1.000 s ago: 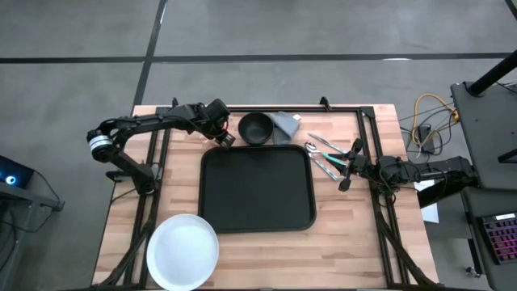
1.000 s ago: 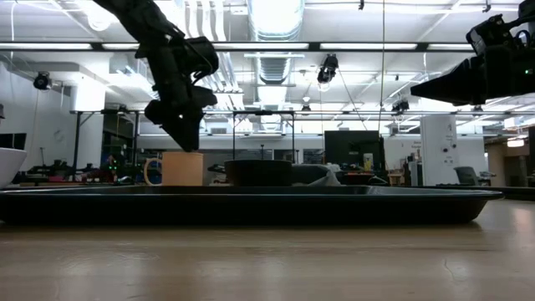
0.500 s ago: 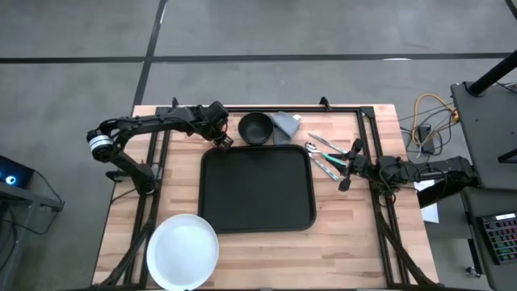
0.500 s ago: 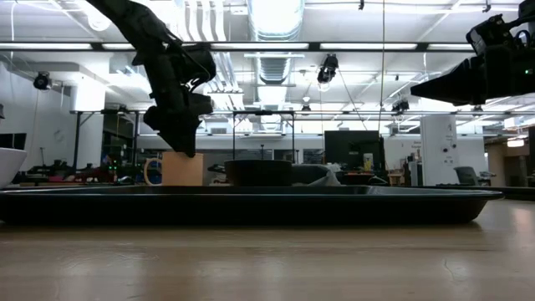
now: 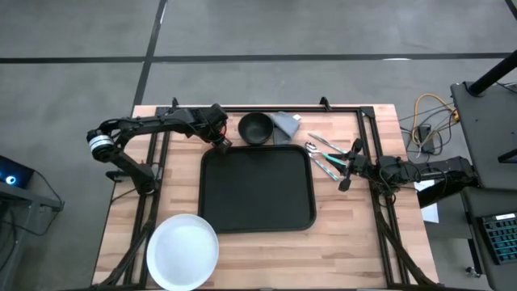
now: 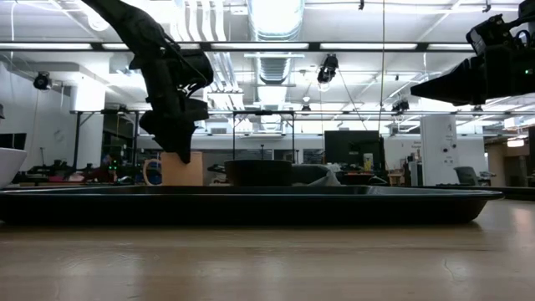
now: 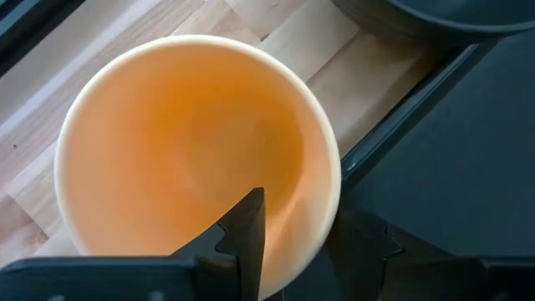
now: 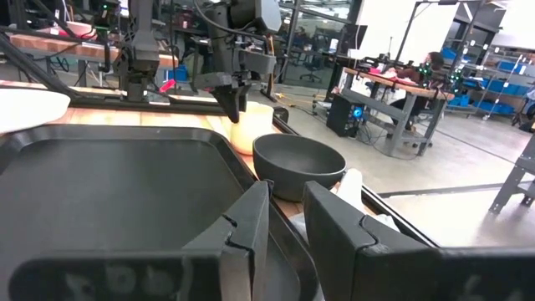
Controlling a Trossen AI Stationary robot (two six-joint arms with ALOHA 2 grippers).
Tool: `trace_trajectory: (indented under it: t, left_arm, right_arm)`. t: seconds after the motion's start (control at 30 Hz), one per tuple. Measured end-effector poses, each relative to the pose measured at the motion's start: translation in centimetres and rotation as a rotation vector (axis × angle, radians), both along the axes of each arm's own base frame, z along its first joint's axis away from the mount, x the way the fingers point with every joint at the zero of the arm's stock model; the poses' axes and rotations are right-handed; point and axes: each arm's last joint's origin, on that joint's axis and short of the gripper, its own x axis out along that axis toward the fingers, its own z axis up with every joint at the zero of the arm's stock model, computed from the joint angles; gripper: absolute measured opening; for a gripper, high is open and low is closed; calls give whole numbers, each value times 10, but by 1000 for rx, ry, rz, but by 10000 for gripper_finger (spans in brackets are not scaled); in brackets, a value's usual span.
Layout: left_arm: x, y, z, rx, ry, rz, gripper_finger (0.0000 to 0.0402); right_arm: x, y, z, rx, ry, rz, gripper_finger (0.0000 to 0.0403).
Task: Set up tray
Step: Put the pink cup on top of the black serving tray
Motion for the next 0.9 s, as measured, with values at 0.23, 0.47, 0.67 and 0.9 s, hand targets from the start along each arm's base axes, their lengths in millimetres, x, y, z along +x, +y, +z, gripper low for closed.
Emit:
trace_trajectory:
  t: [0.23, 0.47, 0.67, 0.9]
  left_arm:
    - [1, 1, 1, 20, -8, -26, 101]
    - [1, 1, 1, 37, 17, -87, 96]
    - [1, 1, 1, 37, 19, -90, 12]
    - [2, 1, 7, 37, 21, -105, 2]
  right_arm:
    - [0, 0, 0, 0, 0, 0, 68]
    - [0, 0, 0, 0, 0, 0, 68]
    - [0, 0, 0, 0, 0, 0, 68]
    - [0, 0, 0, 0, 0, 0, 68]
